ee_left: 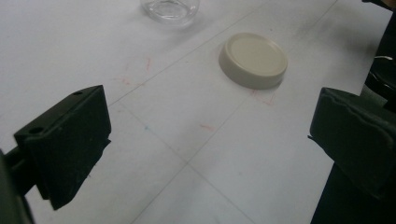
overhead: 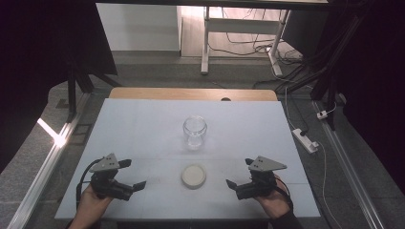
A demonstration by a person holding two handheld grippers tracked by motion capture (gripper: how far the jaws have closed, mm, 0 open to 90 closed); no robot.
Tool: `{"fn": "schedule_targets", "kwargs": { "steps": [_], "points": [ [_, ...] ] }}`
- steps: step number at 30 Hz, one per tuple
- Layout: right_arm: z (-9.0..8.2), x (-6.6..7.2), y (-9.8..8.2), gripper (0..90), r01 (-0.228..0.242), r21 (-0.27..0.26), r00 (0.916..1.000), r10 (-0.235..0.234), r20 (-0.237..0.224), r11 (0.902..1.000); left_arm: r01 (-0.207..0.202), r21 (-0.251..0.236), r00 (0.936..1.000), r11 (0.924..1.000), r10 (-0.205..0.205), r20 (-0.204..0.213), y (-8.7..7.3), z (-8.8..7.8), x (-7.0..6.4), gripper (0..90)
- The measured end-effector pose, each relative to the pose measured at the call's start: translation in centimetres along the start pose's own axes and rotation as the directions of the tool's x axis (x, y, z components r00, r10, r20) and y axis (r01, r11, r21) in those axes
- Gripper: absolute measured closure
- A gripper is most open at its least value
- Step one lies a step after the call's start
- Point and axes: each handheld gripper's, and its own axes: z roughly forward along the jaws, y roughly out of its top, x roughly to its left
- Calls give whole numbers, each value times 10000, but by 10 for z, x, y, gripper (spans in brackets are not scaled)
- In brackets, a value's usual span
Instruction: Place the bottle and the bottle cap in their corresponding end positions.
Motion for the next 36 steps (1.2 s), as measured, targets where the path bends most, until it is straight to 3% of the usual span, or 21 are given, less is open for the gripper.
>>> {"fn": "schedule_targets", "kwargs": {
  "steps": [10, 21, 33, 36],
  "points": [
    [-25, -11, -25, 0, -514, 75, 9959, 507, 755, 9987, 503, -167, 9975, 9986, -510, -494, -22, -20, 5, 1],
    [-47, -17, -52, 0, -1110, 341, 9833, 1048, 1487, 9932, 926, 163, 9926, 9956, -911, -802, -46, -26, 7, 0],
    [-60, -18, -63, 0, -1744, 493, 9722, 1640, 1672, 9834, 1030, 699, 9837, 9922, -912, -1548, -60, -32, 3, 0],
    [-60, -18, -63, 0, -1837, 523, 9710, 1729, 1651, 9816, 1021, 792, 9842, 9916, -891, -1530, -60, -31, 4, 0]
  ]
}}
